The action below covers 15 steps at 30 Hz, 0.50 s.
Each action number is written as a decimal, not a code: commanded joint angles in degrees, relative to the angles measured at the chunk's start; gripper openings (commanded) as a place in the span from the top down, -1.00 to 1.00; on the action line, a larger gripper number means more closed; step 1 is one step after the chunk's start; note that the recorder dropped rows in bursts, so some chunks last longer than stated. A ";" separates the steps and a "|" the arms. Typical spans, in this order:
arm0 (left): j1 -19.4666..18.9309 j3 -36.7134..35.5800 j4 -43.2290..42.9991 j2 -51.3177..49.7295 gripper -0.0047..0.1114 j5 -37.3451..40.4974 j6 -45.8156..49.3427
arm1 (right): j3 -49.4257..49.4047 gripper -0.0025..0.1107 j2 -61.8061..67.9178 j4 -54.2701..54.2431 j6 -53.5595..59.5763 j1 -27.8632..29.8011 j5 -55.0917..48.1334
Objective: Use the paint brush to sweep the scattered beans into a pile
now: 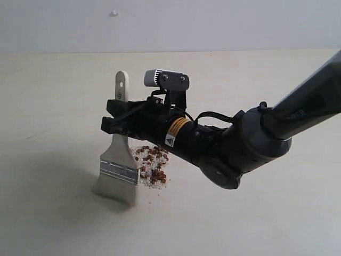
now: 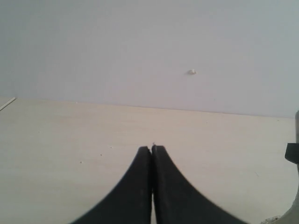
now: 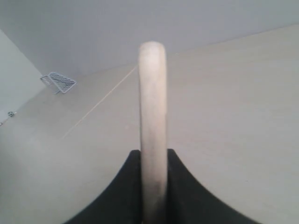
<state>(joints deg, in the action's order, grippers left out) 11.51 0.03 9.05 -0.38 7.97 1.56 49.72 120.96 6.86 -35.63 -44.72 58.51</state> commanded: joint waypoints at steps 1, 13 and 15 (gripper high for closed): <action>-0.07 -0.03 0.27 0.38 0.92 -0.34 -0.20 | -0.15 0.96 -0.28 -4.29 4.58 0.07 -0.59; -0.07 -0.03 0.27 0.38 0.92 -0.34 -0.20 | -0.15 0.96 -0.78 -10.22 13.30 0.07 0.06; -0.07 -0.03 0.27 0.38 0.92 -0.34 -0.20 | -0.15 0.96 -1.74 -9.75 13.30 0.07 0.06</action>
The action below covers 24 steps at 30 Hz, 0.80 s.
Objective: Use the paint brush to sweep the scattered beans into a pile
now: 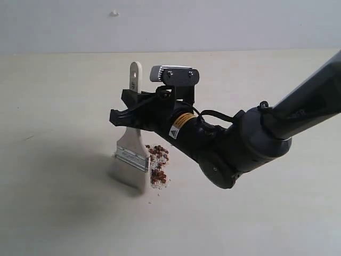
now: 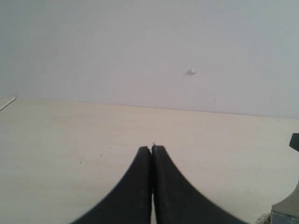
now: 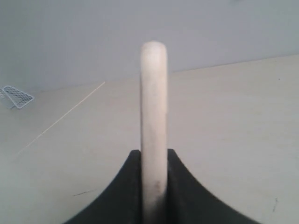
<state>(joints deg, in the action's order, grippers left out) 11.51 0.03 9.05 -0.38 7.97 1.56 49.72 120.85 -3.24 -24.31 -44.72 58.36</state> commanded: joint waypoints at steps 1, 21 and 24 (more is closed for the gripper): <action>-0.07 -0.03 0.27 0.38 0.92 -0.34 -0.20 | -0.15 0.96 -2.28 0.84 1.61 0.07 0.20; -0.07 -0.03 0.27 0.38 0.92 -0.34 -0.20 | -0.15 0.96 -17.37 8.52 14.07 0.07 -16.24; -0.07 -0.03 0.27 0.38 0.92 -0.34 -0.20 | 1.46 0.96 -21.40 -0.73 29.61 0.07 -28.87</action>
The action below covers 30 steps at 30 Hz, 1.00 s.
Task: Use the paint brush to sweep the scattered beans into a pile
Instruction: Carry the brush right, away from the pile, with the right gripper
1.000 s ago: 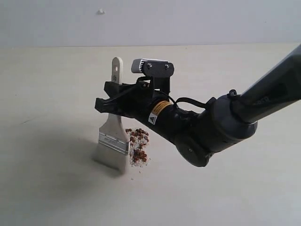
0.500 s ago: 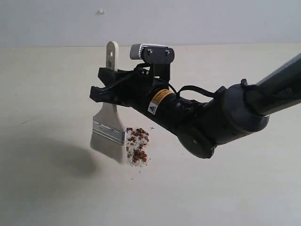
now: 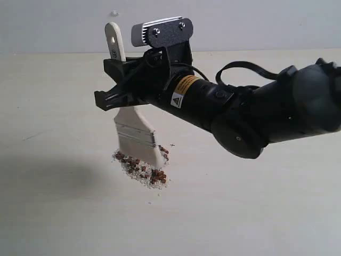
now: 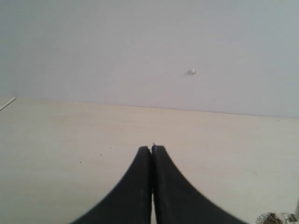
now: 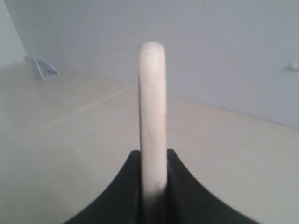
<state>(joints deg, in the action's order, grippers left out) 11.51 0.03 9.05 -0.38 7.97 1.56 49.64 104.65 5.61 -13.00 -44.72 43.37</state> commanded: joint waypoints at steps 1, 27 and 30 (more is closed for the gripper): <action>-0.07 -0.03 0.27 0.38 0.92 -0.34 -0.20 | 2.69 0.96 -6.33 -15.18 25.87 0.07 -18.72; -0.07 -0.03 0.27 0.38 0.92 -0.34 -0.20 | 15.30 0.96 -11.24 -43.21 41.27 34.57 -80.81; -0.07 -0.03 0.27 0.38 0.92 -0.34 -0.20 | 15.46 0.96 -9.49 -43.09 41.27 35.54 -84.04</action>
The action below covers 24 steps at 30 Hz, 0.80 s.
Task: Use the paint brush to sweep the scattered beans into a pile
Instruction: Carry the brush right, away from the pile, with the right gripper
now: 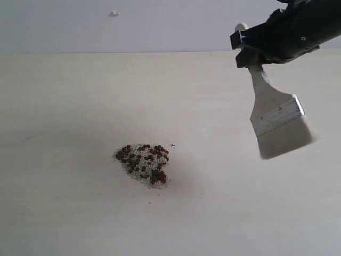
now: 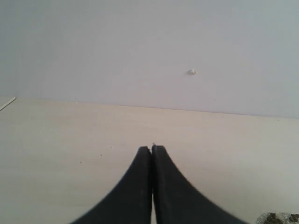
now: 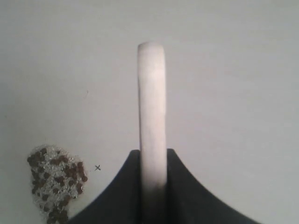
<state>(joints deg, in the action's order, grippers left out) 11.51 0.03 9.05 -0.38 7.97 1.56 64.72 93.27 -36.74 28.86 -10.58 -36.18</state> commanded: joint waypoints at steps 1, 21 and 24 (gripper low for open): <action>-0.07 -0.03 0.27 0.38 0.92 -0.34 -0.20 | 0.37 0.96 2.77 -0.86 -0.59 1.40 -5.05; -0.07 -0.03 0.27 0.38 0.92 -0.34 -0.20 | -2.97 0.96 17.94 -21.32 8.78 1.26 -7.15; -0.07 -0.03 0.27 0.38 0.92 -0.34 -0.20 | -5.04 0.96 17.94 -21.60 8.78 1.26 -5.22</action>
<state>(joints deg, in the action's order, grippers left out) 11.51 0.03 9.05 -0.38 7.97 1.56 61.26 111.11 -57.76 36.86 -9.44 -42.98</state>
